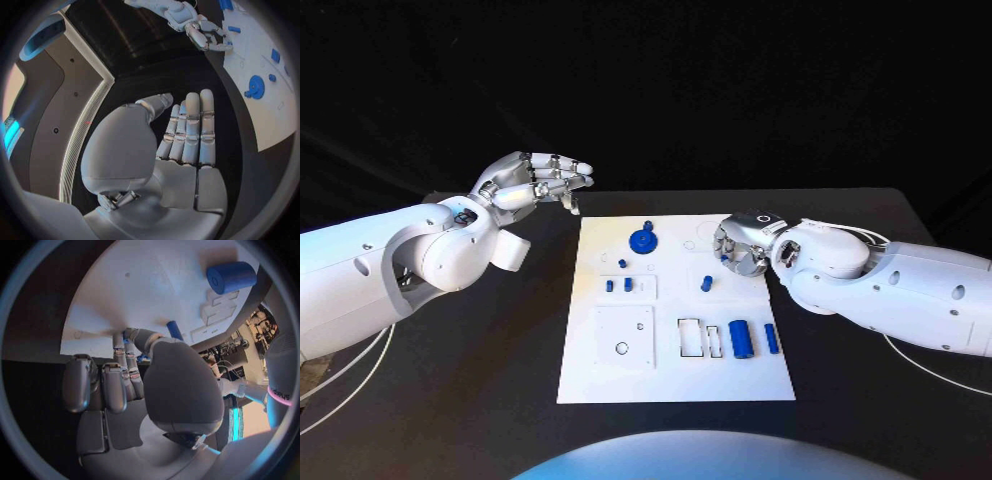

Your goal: Assemble the parts on the task board

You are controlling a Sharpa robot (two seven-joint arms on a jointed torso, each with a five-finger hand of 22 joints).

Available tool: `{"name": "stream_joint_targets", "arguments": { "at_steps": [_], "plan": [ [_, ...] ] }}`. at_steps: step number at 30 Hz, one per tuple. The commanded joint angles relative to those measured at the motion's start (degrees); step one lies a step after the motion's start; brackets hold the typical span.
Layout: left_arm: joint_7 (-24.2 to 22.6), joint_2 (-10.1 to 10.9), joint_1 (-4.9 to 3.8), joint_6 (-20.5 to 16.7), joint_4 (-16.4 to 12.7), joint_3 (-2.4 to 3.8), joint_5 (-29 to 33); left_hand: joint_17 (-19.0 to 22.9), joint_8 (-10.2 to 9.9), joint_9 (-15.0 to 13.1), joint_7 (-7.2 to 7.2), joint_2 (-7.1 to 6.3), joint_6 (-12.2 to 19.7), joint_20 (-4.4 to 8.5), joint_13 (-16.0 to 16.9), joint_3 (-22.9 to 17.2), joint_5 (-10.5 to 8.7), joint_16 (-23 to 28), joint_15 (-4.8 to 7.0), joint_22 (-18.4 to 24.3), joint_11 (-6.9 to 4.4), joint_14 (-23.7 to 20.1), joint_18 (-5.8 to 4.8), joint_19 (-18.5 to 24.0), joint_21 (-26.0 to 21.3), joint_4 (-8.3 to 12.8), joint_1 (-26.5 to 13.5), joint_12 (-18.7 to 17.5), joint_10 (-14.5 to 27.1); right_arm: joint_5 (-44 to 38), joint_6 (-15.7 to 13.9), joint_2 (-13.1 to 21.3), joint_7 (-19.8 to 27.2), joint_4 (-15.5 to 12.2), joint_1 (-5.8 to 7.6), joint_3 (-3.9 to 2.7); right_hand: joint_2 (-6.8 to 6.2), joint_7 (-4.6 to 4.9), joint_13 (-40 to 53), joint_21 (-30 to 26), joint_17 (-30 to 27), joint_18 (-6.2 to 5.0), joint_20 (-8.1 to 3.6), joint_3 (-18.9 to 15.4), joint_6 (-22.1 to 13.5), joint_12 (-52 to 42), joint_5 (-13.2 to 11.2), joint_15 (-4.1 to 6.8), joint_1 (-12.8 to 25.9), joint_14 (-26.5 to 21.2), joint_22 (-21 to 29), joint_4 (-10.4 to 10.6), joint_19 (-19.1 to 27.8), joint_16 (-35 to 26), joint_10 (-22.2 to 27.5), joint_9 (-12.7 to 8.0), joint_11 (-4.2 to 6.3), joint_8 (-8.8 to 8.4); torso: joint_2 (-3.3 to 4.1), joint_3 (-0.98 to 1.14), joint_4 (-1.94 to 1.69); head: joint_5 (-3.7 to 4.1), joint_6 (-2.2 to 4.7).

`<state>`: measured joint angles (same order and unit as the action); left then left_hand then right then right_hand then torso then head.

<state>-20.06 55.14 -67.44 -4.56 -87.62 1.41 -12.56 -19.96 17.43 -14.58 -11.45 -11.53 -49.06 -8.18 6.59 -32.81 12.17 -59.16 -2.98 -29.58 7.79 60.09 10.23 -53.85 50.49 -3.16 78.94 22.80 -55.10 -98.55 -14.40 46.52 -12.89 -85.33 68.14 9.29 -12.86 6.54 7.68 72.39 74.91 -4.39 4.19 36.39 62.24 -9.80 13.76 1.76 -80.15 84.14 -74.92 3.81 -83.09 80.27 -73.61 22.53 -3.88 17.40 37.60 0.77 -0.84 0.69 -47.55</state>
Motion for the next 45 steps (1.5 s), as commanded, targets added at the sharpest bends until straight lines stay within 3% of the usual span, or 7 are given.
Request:
{"name": "stream_joint_targets", "arguments": {
  "at_steps": [1,16,29,38,45],
  "plan": [
    [-0.20,-0.01,-0.03,0.77,-0.22,0.04,-0.42,0.10,-0.07,0.08,-0.44,0.33,0.02,-0.05,-0.10,0.02,0.04,0.37,-0.13,0.08,0.08,-0.26,0.34,0.20,-0.26,0.35,0.25,-0.44,0.35,-1.46,0.24,0.06,-1.46,-0.03,-0.29,0.17,1.23,-0.10,0.14,0.22,1.98,0.42,-0.39,1.19,0.15,0.41,0.20,0.39,-0.59,3.63,-4.57,-0.66,0.06,0.34,-2.23,0.28,1.71,0.23,-0.03,0.00,-0.01,0.00,-0.02],
    [0.45,0.05,-0.03,1.64,-0.20,0.03,-0.56,0.29,-0.12,0.19,-0.67,0.33,0.39,-0.28,-0.41,0.49,0.08,0.81,-0.43,0.33,0.42,-0.45,0.29,0.39,-0.62,0.39,0.02,-0.95,1.67,-1.32,-3.63,1.44,-1.01,-2.25,-0.14,0.02,0.98,-0.16,0.43,0.54,1.87,0.48,-0.41,2.07,0.21,0.76,0.12,0.43,0.18,3.62,-4.88,-1.23,0.00,0.45,-2.64,0.85,1.76,0.48,0.00,0.02,0.06,0.13,-0.01],
    [0.57,-0.11,-0.02,2.09,0.19,0.03,-0.69,0.35,-0.09,0.22,-0.76,0.36,0.61,-0.39,-0.53,0.65,0.18,0.97,-0.55,0.44,0.57,-0.65,0.28,0.55,-0.80,0.50,0.04,-1.08,2.33,0.00,-3.94,3.72,-1.11,-5.03,1.47,-0.27,0.88,-0.19,0.52,0.67,1.88,0.51,-0.42,2.23,0.26,0.84,0.09,0.45,0.44,3.62,-4.99,-1.35,-0.04,0.50,-2.79,1.01,1.80,0.57,-0.05,0.02,0.06,0.29,0.23],
    [0.76,-0.23,-0.02,2.59,0.37,0.03,-0.85,0.39,-0.06,0.25,-0.86,0.39,0.81,-0.47,-0.63,0.77,0.24,1.05,-0.64,0.50,0.69,-0.77,0.29,0.63,-0.89,0.61,0.10,-1.18,2.89,1.26,-4.01,4.83,-0.95,-9.09,2.00,-0.37,0.84,-0.21,0.56,0.65,1.89,0.50,-0.43,2.29,0.28,0.87,0.08,0.46,0.55,3.63,-4.99,-1.40,-0.03,0.53,-2.85,1.08,1.82,0.61,0.01,0.02,0.09,0.15,0.29],
    [0.79,-0.46,-0.01,2.85,0.45,0.03,-0.93,0.40,-0.02,0.27,-0.91,0.41,0.92,-0.52,-0.69,0.85,0.25,1.09,-0.70,0.53,0.76,-0.82,0.29,0.67,-0.93,0.67,0.11,-1.25,3.28,1.69,-3.94,3.85,-0.45,-12.72,2.02,-0.39,0.80,-0.21,0.58,0.60,1.83,0.49,-0.43,2.33,0.28,0.91,0.08,0.47,0.64,3.62,-4.98,-1.44,0.00,0.50,-2.88,1.14,1.82,0.63,0.02,0.00,-0.01,-0.41,0.17]
  ]
}}
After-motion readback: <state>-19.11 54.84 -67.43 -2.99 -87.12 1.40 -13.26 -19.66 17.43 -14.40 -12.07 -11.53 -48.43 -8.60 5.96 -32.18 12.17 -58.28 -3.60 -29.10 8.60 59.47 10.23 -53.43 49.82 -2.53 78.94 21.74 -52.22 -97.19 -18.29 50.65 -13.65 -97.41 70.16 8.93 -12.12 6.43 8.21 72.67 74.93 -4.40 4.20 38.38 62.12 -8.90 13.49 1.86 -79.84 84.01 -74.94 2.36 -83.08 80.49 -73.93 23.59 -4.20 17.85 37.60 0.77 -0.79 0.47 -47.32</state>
